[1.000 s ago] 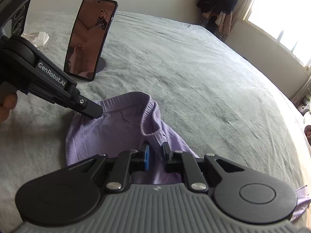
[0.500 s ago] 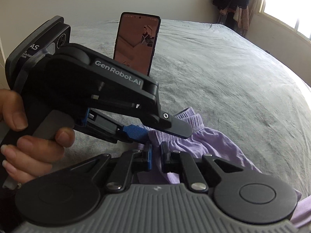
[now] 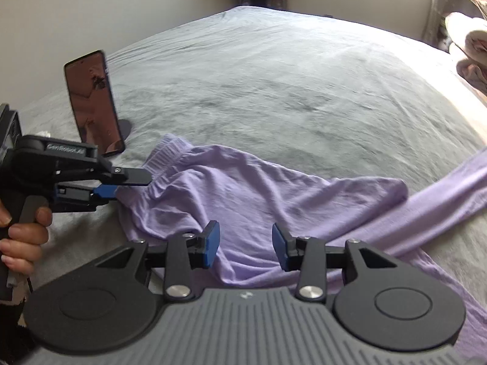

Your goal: Fold clothes

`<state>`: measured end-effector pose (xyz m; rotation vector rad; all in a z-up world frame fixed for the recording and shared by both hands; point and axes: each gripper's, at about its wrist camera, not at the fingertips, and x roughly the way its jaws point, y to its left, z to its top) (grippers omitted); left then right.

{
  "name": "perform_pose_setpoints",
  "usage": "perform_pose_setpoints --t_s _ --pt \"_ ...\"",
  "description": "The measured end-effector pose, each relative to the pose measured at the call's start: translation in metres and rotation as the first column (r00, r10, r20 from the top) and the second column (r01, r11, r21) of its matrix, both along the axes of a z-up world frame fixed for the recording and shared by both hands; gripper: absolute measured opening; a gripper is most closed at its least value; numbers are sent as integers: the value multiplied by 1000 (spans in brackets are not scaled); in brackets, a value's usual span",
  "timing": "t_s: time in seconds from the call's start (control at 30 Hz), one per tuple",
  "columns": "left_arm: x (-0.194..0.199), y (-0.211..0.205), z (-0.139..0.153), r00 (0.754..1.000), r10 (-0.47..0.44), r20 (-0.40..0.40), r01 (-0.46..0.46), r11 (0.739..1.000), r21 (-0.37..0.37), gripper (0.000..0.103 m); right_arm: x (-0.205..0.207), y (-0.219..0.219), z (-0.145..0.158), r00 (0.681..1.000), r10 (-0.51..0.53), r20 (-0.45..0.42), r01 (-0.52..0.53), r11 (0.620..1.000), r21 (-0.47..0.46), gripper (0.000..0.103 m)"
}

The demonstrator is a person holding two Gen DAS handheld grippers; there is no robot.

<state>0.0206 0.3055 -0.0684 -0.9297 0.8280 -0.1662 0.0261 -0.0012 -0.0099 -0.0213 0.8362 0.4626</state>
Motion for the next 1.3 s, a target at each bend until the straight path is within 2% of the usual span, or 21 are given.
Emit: perform_pose_setpoints --t_s 0.1,0.23,0.37,0.43,0.57,0.63,0.73,0.83,0.97,1.0,1.1,1.2,1.3 --pt "-1 -2 1 1000 -11 -3 11 999 32 26 3 -44 -3 988 -127 -88 137 985 108 42" --pt "-2 -3 1 1000 -20 -10 21 998 57 26 7 -72 -17 955 -226 -194 266 940 214 42" --pt "-3 -3 1 1000 -21 -13 22 997 69 23 14 -86 -31 923 -265 -279 346 887 305 42" --pt "-4 -1 0 1000 -19 -14 20 997 72 22 20 -94 -36 909 -285 -303 387 848 362 42" --pt "-5 2 -4 1000 -16 -22 17 997 71 16 32 -105 -47 882 -320 -346 457 758 464 42" --pt "-5 3 -6 1000 -14 -26 16 997 71 11 39 -113 -56 862 -331 -383 499 684 532 42" --pt "-3 6 -8 999 -9 -34 11 998 57 9 48 -125 -67 832 -355 -425 553 572 605 41" --pt "-2 7 -9 999 -8 -38 9 999 47 8 56 -136 -74 801 -377 -464 598 473 647 33" --pt "-1 7 -6 999 -5 -35 7 999 45 8 63 -148 -75 776 -413 -477 622 374 688 28" --pt "-2 7 -5 1000 -3 -31 5 999 46 7 64 -152 -75 771 -420 -479 625 351 697 23" --pt "-3 9 -1 1000 9 -11 -8 999 45 7 64 -158 -69 769 -449 -455 616 334 713 11" --pt "-4 13 2 1000 17 16 -17 1000 16 7 56 -159 -53 789 -478 -387 580 367 728 10" --pt "-4 19 2 999 20 33 -17 998 -67 6 47 -157 -35 809 -501 -309 541 425 726 10"
